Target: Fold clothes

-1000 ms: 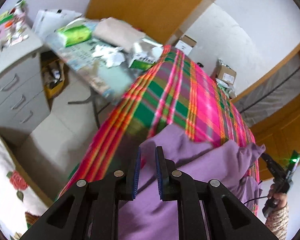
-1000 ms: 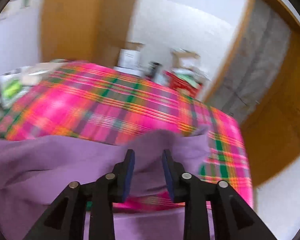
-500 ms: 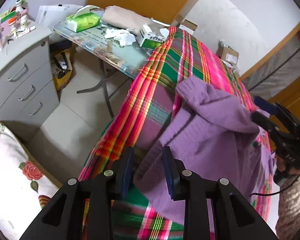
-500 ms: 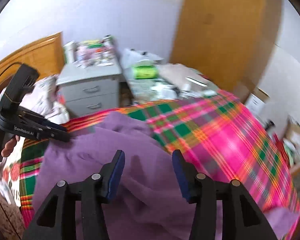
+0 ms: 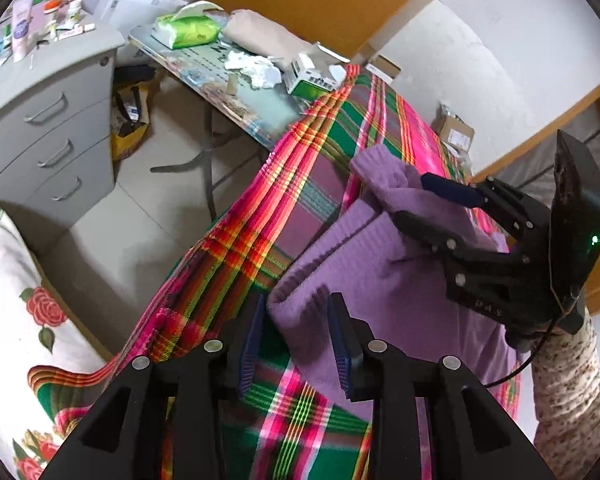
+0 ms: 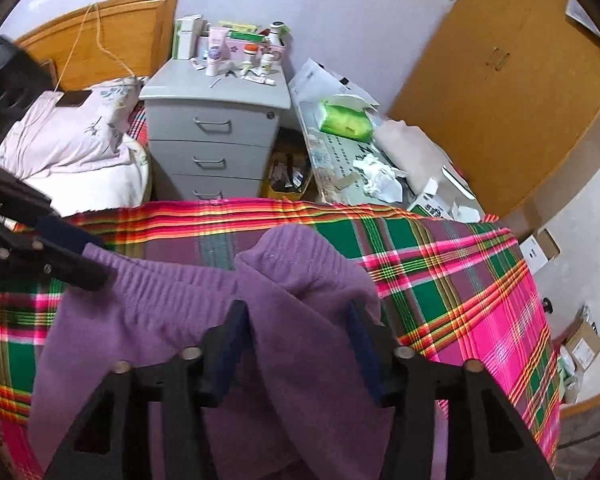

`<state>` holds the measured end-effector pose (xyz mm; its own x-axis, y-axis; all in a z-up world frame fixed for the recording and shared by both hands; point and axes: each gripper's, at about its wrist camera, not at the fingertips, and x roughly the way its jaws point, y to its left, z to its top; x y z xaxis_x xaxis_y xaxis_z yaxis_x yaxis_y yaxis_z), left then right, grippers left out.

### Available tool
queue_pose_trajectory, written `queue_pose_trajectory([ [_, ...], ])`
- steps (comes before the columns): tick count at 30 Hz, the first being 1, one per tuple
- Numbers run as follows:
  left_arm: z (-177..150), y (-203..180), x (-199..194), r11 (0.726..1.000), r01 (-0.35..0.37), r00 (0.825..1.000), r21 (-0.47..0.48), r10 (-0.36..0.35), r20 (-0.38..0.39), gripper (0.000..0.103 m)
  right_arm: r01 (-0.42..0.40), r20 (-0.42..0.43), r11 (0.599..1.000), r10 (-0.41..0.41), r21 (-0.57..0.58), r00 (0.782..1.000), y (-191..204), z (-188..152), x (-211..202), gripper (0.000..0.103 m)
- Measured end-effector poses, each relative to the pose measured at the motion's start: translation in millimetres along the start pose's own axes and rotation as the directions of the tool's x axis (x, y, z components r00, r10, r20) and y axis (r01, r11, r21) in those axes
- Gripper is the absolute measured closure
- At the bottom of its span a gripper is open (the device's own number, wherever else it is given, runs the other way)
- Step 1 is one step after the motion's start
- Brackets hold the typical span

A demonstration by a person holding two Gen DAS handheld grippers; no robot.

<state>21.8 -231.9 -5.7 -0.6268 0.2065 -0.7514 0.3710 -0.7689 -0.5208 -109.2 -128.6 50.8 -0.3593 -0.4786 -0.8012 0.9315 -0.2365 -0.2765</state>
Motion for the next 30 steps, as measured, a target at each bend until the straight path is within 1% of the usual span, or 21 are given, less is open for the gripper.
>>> queue_pose_trajectory([
  [2,1,-1,1,1.0,-0.01,1.0,-0.003,0.01,-0.003,0.07,0.002,0.0,1.0,-0.002,0.013,1.0,-6,-1,1,0.071],
  [3,1,0,1,1.0,-0.003,1.0,-0.017,0.003,-0.004,0.07,0.003,0.0,1.0,-0.003,0.02,1.0,-9,-1,2,0.081],
  [4,2,3,0,0.999,0.008,1.0,-0.036,-0.009,-0.005,0.07,0.005,0.0,1.0,-0.005,0.026,1.0,-12,-1,2,0.088],
  [6,2,8,0,0.996,0.034,0.999,-0.08,-0.035,-0.005,0.07,0.01,0.007,0.999,-0.01,0.035,1.0,-19,-2,1,0.091],
  [8,2,11,0,0.993,0.048,0.999,-0.106,-0.049,-0.004,0.071,0.012,0.017,0.998,-0.013,0.055,1.0,-27,-3,0,0.092],
  [11,1,8,0,0.995,0.035,0.999,-0.092,-0.035,-0.003,0.072,0.016,0.033,0.993,-0.019,0.115,0.999,-47,-4,-1,0.092],
  [12,1,7,2,0.996,0.03,0.999,-0.089,-0.031,-0.009,0.079,0.02,0.037,0.99,-0.025,0.14,0.999,-56,-4,-1,0.092],
  [13,1,7,2,0.996,0.027,1.0,-0.088,-0.028,-0.011,0.083,0.024,0.04,0.986,-0.031,0.166,0.999,-64,-5,-1,0.093],
  [16,0,10,3,0.994,0.04,0.999,-0.097,-0.041,-0.01,0.087,0.035,0.041,0.971,-0.046,0.236,0.998,-90,-7,2,0.093],
  [18,-1,11,4,0.994,0.047,0.999,-0.101,-0.048,-0.009,0.092,0.038,0.037,0.961,-0.05,0.273,0.998,-104,-9,5,0.093],
  [23,-3,14,2,0.99,0.078,0.997,-0.117,-0.077,0.01,0.094,0.038,0.02,0.934,-0.049,0.356,0.999,-129,-12,16,0.095],
  [26,-2,16,-5,0.985,0.108,0.994,-0.133,-0.103,0.043,0.094,0.025,0.03,0.93,-0.039,0.367,0.999,-132,-12,18,0.096],
  [27,-2,17,-8,0.984,0.115,0.993,-0.136,-0.108,0.055,0.094,0.022,0.035,0.929,-0.037,0.37,0.999,-133,-12,19,0.096],
  [30,-3,19,-19,0.982,0.121,0.989,-0.144,-0.107,0.098,0.094,0.016,0.087,0.929,-0.052,0.369,0.995,-135,-4,12,0.096],
])
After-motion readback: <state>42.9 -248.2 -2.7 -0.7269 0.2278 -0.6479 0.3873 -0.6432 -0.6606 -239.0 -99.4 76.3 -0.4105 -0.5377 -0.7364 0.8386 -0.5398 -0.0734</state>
